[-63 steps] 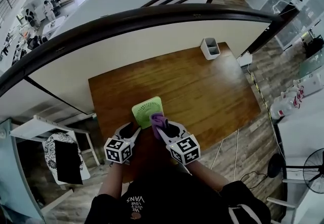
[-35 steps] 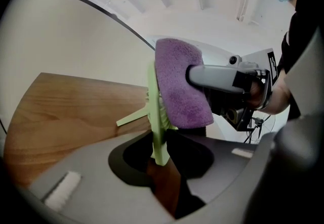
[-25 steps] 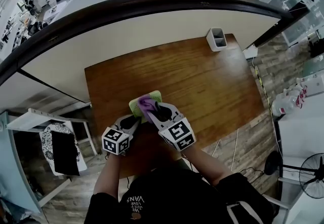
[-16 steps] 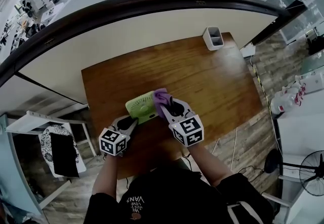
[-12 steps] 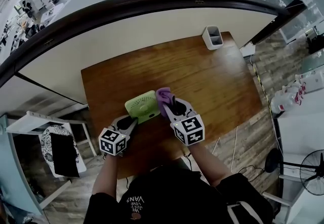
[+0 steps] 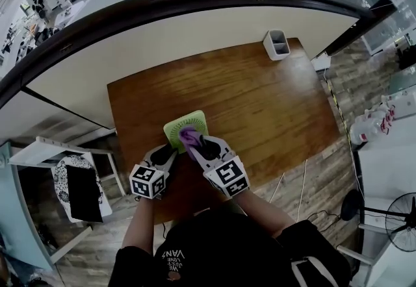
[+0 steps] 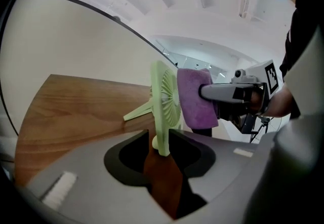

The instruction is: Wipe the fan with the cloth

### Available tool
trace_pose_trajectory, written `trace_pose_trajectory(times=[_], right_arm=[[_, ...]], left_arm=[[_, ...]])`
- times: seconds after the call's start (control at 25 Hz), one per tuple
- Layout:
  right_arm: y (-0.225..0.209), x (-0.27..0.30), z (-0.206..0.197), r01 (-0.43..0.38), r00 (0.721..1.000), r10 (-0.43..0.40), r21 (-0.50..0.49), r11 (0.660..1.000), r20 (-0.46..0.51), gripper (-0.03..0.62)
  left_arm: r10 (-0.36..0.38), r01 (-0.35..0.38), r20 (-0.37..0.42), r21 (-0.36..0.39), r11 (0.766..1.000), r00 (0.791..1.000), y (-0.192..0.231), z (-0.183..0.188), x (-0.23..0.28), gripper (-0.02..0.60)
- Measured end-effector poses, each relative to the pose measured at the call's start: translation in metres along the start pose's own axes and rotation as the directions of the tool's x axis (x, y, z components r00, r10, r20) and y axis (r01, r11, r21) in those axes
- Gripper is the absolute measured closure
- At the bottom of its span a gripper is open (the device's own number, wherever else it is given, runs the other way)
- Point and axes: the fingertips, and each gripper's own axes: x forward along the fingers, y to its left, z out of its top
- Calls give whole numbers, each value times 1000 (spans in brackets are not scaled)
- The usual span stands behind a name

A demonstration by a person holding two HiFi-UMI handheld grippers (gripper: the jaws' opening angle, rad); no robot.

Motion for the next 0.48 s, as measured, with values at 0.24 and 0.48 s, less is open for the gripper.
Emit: trace_pose_trajectory(times=[0.24, 0.48], right_arm=[[37, 27, 1, -115, 993, 114, -65, 991, -24, 502], [27, 30, -4, -101, 994, 98, -69, 992, -46, 502]], left_arm=[[19, -19, 2, 12, 1000, 1000, 0, 0, 2, 471], [11, -11, 1, -2, 1000, 1000, -2, 0, 3, 509]])
